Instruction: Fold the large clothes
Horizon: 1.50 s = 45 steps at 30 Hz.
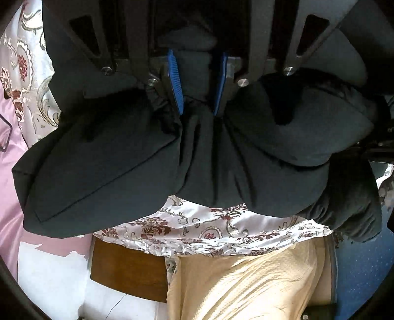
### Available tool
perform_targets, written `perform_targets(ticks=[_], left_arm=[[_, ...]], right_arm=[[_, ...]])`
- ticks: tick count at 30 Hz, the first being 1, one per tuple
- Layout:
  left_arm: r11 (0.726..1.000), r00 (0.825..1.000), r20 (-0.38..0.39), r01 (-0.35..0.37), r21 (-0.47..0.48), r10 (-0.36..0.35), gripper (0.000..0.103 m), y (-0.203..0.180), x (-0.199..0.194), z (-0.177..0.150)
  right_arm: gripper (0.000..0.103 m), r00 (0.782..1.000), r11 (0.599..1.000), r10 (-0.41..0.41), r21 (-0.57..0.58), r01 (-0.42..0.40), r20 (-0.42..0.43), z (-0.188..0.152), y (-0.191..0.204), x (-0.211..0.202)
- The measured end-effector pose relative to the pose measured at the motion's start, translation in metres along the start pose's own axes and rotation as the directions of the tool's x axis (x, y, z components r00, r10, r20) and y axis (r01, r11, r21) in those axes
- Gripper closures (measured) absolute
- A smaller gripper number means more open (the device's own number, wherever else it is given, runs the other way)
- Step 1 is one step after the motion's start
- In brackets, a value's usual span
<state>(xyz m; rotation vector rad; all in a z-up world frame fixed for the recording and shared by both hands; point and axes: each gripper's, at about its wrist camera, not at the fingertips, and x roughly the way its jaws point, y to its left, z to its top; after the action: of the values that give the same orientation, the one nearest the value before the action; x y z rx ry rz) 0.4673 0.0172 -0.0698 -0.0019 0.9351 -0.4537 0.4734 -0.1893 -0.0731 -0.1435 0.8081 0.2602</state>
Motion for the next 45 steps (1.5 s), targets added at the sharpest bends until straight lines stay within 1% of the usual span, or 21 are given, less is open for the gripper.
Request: perform_targets(ticks=[3, 6, 7, 9, 11, 12, 15, 16, 17, 20, 22, 25, 28, 31, 32, 33, 34, 36, 39, 43, 45], left_arm=[[0.998, 0.999, -0.009, -0.039, 0.058, 0.04, 0.1, -0.013, -0.017, 0.001], [0.991, 0.999, -0.004, -0.045, 0.127, 0.046, 0.099, -0.017, -0.03, -0.014], [0.99, 0.999, -0.012, -0.049, 0.132, 0.051, 0.099, -0.013, -0.023, -0.022], [0.996, 0.999, -0.027, -0.037, 0.083, 0.039, 0.099, -0.007, -0.013, -0.023], [0.999, 0.998, -0.047, -0.041, 0.031, 0.042, 0.1, -0.003, -0.008, -0.015], [0.998, 0.997, -0.048, -0.051, 0.036, 0.052, 0.1, -0.005, -0.008, -0.013], [0.989, 0.995, -0.038, -0.092, 0.113, 0.097, 0.1, -0.014, -0.007, -0.014], [0.988, 0.994, -0.04, -0.1, 0.12, 0.106, 0.1, -0.016, -0.008, -0.014], [0.989, 0.993, -0.042, -0.102, 0.111, 0.107, 0.1, -0.016, -0.009, -0.013], [0.995, 0.996, -0.027, -0.09, 0.037, 0.091, 0.1, -0.014, -0.025, -0.001], [0.997, 0.994, 0.07, -0.082, 0.011, 0.081, 0.099, -0.016, -0.045, 0.012], [0.995, 0.979, 0.183, -0.087, -0.047, 0.094, 0.098, -0.008, -0.064, 0.031], [0.983, 0.969, 0.218, -0.08, -0.163, 0.115, 0.098, 0.016, -0.068, 0.048], [0.947, 0.975, 0.19, -0.053, -0.318, 0.118, 0.098, 0.053, -0.065, 0.055], [0.931, 0.982, 0.14, -0.066, -0.36, 0.124, 0.098, 0.066, -0.055, 0.055], [0.92, 0.988, 0.071, -0.098, -0.379, 0.135, 0.098, 0.076, -0.041, 0.054], [0.917, 0.989, 0.041, -0.117, -0.382, 0.144, 0.098, 0.081, -0.032, 0.05], [0.91, 0.98, -0.036, -0.195, -0.366, 0.196, 0.098, 0.088, -0.012, 0.037], [0.924, 0.976, 0.015, -0.2, -0.325, 0.216, 0.098, 0.084, -0.005, 0.024], [0.896, 0.971, 0.093, -0.162, -0.413, 0.218, 0.098, 0.084, -0.036, 0.013], [0.891, 0.952, 0.154, -0.179, -0.417, 0.263, 0.096, 0.077, -0.066, 0.008]], right_arm=[[0.078, 1.0, 1.0, 0.001, -0.004, -0.001, 0.01, -0.004, 0.0, -0.015], [0.078, 0.999, 1.0, -0.004, -0.026, 0.005, 0.038, -0.013, 0.005, -0.032], [0.078, 0.999, 0.999, -0.002, -0.036, 0.004, 0.051, -0.017, 0.006, -0.034], [0.078, 0.999, 1.0, 0.016, -0.021, -0.015, 0.038, -0.016, 0.003, -0.029], [0.079, 0.999, 1.0, 0.029, -0.007, -0.028, 0.021, 0.0, -0.002, -0.032], [0.079, 0.998, 0.999, 0.04, 0.019, -0.041, 0.044, 0.011, -0.007, -0.043], [0.079, 0.982, 1.0, 0.016, 0.012, -0.018, 0.186, 0.046, -0.019, -0.077], [0.075, 0.974, 0.999, -0.028, -0.014, 0.032, 0.223, 0.063, -0.021, -0.08], [0.073, 0.973, 0.997, -0.067, -0.031, 0.076, 0.221, 0.074, -0.024, -0.074], [0.072, 0.981, 0.987, -0.159, -0.005, 0.161, 0.112, 0.086, -0.051, -0.032], [0.073, 0.983, 0.985, -0.17, 0.045, 0.167, 0.066, 0.074, -0.068, -0.02], [0.072, 0.981, 0.984, -0.174, 0.051, 0.17, 0.087, 0.048, -0.069, -0.021], [0.072, 0.98, 0.983, -0.175, 0.068, 0.169, 0.098, 0.026, -0.065, -0.019], [0.072, 0.982, 0.983, -0.163, 0.104, 0.153, 0.098, 0.016, -0.066, -0.011], [0.072, 0.983, 0.983, -0.157, 0.111, 0.147, 0.093, 0.016, -0.066, -0.009], [0.072, 0.985, 0.983, -0.149, 0.118, 0.138, 0.086, 0.017, -0.067, -0.007], [0.072, 0.987, 0.984, -0.143, 0.12, 0.133, 0.079, 0.018, -0.069, -0.004], [0.072, 0.989, 0.985, -0.134, 0.118, 0.126, 0.058, 0.02, -0.07, 0.004], [0.073, 0.992, 0.986, -0.121, 0.119, 0.115, 0.044, 0.018, -0.075, 0.021], [0.073, 0.993, 0.986, -0.115, 0.126, 0.109, 0.042, 0.023, -0.078, 0.021], [0.072, 0.991, 0.98, -0.112, 0.171, 0.099, 0.068, 0.026, -0.078, 0.002]])
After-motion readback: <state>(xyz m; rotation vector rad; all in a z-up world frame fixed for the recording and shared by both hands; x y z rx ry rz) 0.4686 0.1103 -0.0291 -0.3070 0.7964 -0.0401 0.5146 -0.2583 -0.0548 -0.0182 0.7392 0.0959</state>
